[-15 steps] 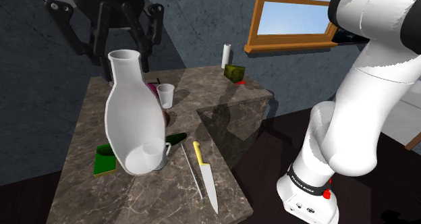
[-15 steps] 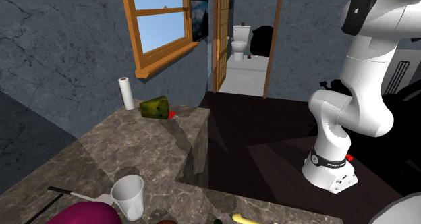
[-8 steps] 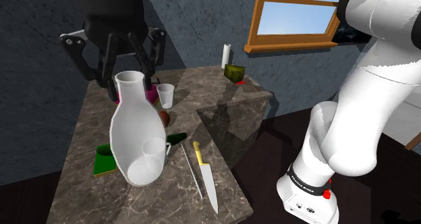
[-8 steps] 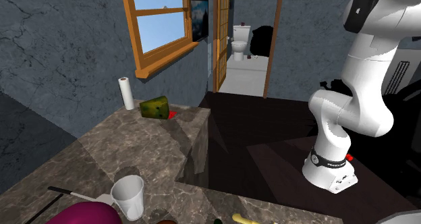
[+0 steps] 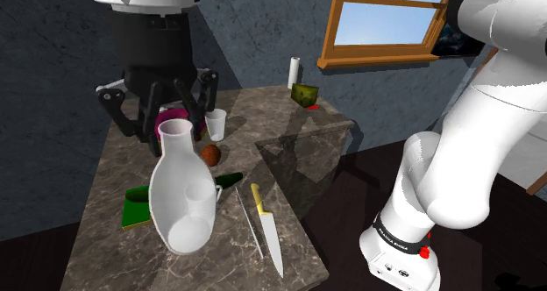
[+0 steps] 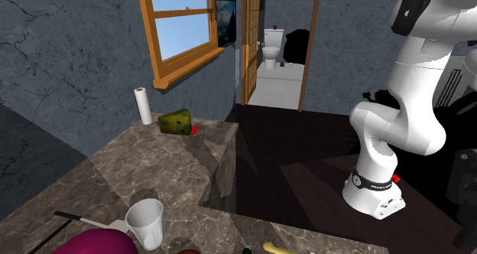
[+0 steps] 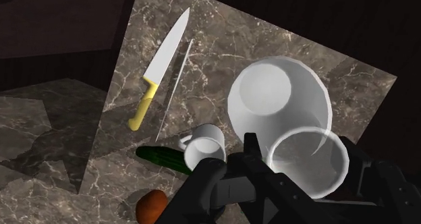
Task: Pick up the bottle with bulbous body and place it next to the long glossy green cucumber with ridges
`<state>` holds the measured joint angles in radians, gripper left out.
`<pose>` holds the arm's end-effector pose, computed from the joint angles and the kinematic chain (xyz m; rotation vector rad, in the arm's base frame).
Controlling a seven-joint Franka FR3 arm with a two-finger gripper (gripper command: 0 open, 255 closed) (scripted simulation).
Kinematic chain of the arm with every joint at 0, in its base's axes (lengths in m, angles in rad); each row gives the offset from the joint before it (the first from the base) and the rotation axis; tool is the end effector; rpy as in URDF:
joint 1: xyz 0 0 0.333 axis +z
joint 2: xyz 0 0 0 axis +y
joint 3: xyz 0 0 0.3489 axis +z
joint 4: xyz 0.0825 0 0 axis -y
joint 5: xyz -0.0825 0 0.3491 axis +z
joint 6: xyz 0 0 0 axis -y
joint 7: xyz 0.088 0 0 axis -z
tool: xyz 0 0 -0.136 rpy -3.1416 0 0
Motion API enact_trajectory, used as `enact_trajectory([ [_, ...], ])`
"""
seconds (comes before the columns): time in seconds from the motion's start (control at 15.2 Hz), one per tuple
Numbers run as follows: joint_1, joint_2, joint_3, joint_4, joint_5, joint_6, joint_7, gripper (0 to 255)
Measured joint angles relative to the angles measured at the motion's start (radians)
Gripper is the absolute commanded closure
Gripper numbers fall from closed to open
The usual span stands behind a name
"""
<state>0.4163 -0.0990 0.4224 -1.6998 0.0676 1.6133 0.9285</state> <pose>0.3137 0.3786 0.6209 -3.1178 0.1471 0.0287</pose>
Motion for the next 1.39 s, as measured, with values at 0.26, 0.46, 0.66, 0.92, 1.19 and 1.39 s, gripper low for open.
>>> enact_trajectory([
  [0.26,0.000,-0.006,-0.001,-0.065,0.003,0.059,-0.006,255],
  [0.46,0.000,-0.016,-0.001,-0.117,0.007,0.102,-0.009,255],
  [0.66,0.000,-0.017,-0.001,-0.155,0.008,0.139,-0.013,255],
  [0.92,0.003,-0.012,0.003,-0.206,0.007,0.195,-0.010,255],
  [1.19,0.003,-0.012,0.003,-0.256,0.008,0.244,-0.013,255],
  [1.39,0.003,-0.007,0.004,-0.293,0.007,0.286,-0.014,255],
])
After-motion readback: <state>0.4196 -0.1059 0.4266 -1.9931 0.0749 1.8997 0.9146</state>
